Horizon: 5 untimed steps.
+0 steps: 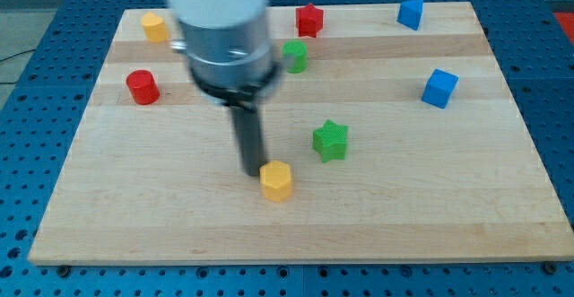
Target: Push the yellow hexagon towards the bottom right corner of the board
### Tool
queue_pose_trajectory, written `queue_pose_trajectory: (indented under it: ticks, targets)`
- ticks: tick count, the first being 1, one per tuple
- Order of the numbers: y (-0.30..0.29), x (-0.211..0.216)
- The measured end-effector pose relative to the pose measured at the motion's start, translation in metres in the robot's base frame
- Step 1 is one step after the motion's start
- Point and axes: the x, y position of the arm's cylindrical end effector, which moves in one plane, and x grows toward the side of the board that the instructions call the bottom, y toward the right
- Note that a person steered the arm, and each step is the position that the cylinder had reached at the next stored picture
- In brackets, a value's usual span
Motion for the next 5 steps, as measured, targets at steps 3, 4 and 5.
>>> queue_pose_trajectory:
  ticks: [3, 4, 5]
  targets:
    - [-0.064, 0.024]
    - [-0.064, 0.073]
    - [-0.032, 0.087]
